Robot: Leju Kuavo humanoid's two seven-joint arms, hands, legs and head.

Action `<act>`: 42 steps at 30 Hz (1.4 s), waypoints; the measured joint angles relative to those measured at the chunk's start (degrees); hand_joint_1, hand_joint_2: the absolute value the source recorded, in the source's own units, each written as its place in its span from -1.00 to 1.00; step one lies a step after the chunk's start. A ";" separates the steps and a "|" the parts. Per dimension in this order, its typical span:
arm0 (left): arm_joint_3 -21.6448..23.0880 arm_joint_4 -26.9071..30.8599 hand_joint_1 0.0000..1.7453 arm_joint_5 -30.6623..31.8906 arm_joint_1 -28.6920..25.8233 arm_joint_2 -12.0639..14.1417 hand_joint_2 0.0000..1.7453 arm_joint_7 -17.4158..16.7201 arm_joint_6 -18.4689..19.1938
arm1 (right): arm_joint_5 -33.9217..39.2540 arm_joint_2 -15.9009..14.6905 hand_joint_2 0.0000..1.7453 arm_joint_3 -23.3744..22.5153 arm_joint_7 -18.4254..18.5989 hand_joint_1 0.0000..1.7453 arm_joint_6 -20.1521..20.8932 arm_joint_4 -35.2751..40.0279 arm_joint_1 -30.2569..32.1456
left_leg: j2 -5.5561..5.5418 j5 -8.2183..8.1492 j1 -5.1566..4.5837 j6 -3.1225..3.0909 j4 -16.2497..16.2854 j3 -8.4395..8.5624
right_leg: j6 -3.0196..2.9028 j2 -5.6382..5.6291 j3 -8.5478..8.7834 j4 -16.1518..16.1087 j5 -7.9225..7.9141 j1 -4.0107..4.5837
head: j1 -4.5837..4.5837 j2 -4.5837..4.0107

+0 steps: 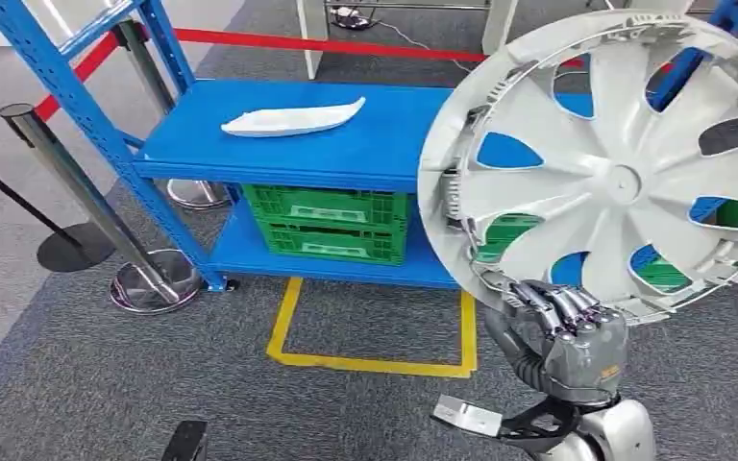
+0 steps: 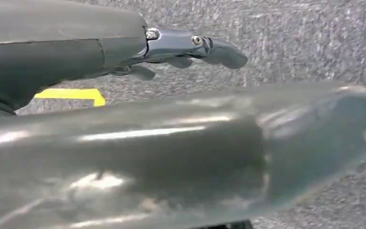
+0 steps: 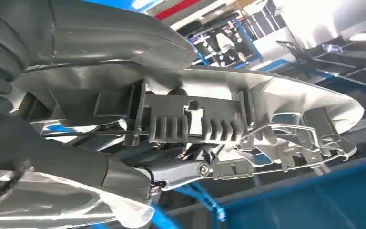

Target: Take the parts from the cabinet and place them on the table.

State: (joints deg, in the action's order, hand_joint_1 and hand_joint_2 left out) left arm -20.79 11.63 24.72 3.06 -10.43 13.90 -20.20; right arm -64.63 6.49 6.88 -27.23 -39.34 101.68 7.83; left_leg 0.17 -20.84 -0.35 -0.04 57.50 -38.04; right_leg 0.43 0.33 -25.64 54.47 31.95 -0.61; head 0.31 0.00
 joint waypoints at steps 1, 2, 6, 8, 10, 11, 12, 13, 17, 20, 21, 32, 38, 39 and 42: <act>0.00 0.00 -1.00 0.00 -0.15 0.00 -1.00 -0.04 0.00 | 0.02 0.02 1.00 0.00 0.00 1.00 0.00 0.00 0.01 | -0.09 -2.91 0.06 0.46 1.14 -0.37 | -0.48 0.11 -0.60 0.03 -0.56 0.07 | 0.15 0.00; 0.00 -0.02 -1.00 0.00 -0.28 0.00 -1.00 -0.11 0.00 | 0.09 0.11 1.00 0.00 0.07 1.00 0.00 0.00 0.05 | -0.08 -7.04 0.21 0.72 4.31 -0.93 | -1.04 0.22 -1.25 0.04 -1.25 0.08 | 0.37 0.00; 0.00 -0.02 -1.00 0.00 -0.17 0.02 -1.00 -0.11 0.00 | 0.09 0.20 1.00 0.00 0.02 1.00 0.00 -0.02 0.10 | -0.08 -12.63 0.50 1.45 17.67 -1.86 | -1.00 0.27 -4.58 0.93 -3.99 0.14 | 0.48 0.00; 0.00 -0.02 -1.00 0.11 -0.17 0.04 -1.00 -0.11 0.02 | 0.17 0.20 1.00 0.00 0.09 1.00 0.00 -0.02 0.15 | -0.08 -8.59 0.55 1.25 13.18 2.40 | -0.78 0.26 -6.86 1.97 -4.84 0.14 | 0.48 0.00; 0.00 -0.02 -1.00 0.35 -0.11 0.04 -1.00 -0.11 0.02 | 0.24 0.20 1.00 0.00 0.13 1.00 0.00 -0.02 0.20 | -0.23 -8.39 0.52 0.61 2.96 9.06 | -0.46 0.25 -8.36 3.03 -5.36 0.13 | 0.48 0.00; 0.00 -0.02 -1.00 0.42 -0.05 0.07 -1.00 -0.11 0.02 | 0.26 0.20 1.00 0.00 0.13 1.00 0.00 -0.02 0.18 | -0.32 -9.74 0.32 0.38 -0.08 10.85 | -0.12 0.21 -8.94 3.34 -5.73 0.43 | 0.42 0.00; 0.00 -0.02 -1.00 0.42 -0.02 0.07 -1.00 -0.11 0.02 | 0.26 0.20 1.00 0.00 0.13 1.00 0.00 -0.02 0.20 | -0.32 -9.85 0.25 0.20 -0.77 10.67 | 0.23 0.30 -9.27 3.32 -6.32 0.40 | 0.39 0.00; 0.00 -0.02 -1.00 0.42 0.00 0.07 -1.00 -0.11 0.02 | 0.24 0.24 1.00 0.00 0.11 1.00 0.00 -0.02 0.18 | -0.33 -9.58 0.11 -0.08 -0.69 10.22 | 0.56 0.29 -9.60 3.20 -6.93 0.29 | 0.44 0.00; -0.02 -0.02 -1.00 0.44 0.01 0.02 -1.00 -0.33 0.13 | -0.29 0.26 1.00 0.00 0.51 1.00 0.00 -0.02 0.30 | 0.10 -6.88 0.42 -2.10 -1.40 8.09 | 2.07 -0.10 -11.42 5.59 -2.82 0.03 | 0.22 0.00; 0.00 -0.04 -1.00 0.90 0.01 0.02 -1.00 -1.12 0.13 | -1.62 0.22 1.00 0.04 2.17 1.00 0.00 -0.11 0.28 | -0.03 -5.17 0.38 -2.23 -1.38 5.47 | 2.64 -0.15 -14.70 17.84 4.74 -0.02 | 0.18 0.00; -0.02 -0.02 -1.00 0.94 -0.01 0.04 -1.00 -1.31 0.13 | -1.95 0.20 1.00 0.07 2.32 1.00 0.00 -0.15 0.29 | -0.17 -4.42 0.38 -2.12 -1.33 4.47 | 2.70 -0.14 -14.95 20.69 4.03 -0.04 | 0.13 0.00; 0.00 -0.04 -1.00 1.73 -0.26 0.02 -1.00 -1.86 -0.44 | -2.40 0.20 1.00 0.02 2.10 1.00 0.00 -0.44 0.60 | -2.28 -1.54 -0.01 0.72 1.23 -1.50 | -0.20 -1.45 0.26 0.62 0.31 -0.22 | 0.55 0.00; 0.00 -0.04 -1.00 2.36 -0.33 0.02 -1.00 -1.92 -0.85 | -2.27 0.20 1.00 -0.24 1.86 1.00 0.00 -0.59 0.86 | -0.50 -7.55 0.41 1.16 14.89 -3.59 | -0.82 2.79 -0.64 1.15 -0.22 0.30 | 0.81 0.00; 0.00 -0.04 -1.00 2.49 -0.33 0.02 -1.00 -1.95 -0.90 | -2.23 0.20 1.00 -0.26 1.84 1.00 0.00 -0.59 0.89 | -0.19 -5.44 0.34 0.76 10.47 -0.93 | -0.77 3.40 -0.56 1.18 -0.16 0.46 | 0.81 0.00; 0.00 -0.04 -1.00 2.69 -0.24 0.07 -1.00 -2.01 -0.94 | -2.14 0.20 1.00 -0.28 1.68 1.00 0.00 -0.59 0.88 | 3.25 -4.52 -0.96 -0.92 1.39 4.25 | -0.28 5.02 -1.34 1.23 0.26 0.92 | 0.75 0.00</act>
State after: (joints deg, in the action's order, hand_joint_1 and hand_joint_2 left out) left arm -20.79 11.58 27.41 2.82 -10.36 11.89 -21.13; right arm -66.77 6.69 6.60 -25.55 -39.34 101.09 8.70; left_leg 3.42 -25.36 -1.31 -0.97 58.89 -33.80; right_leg 0.14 5.35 -26.98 55.70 32.21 0.30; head 1.05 0.00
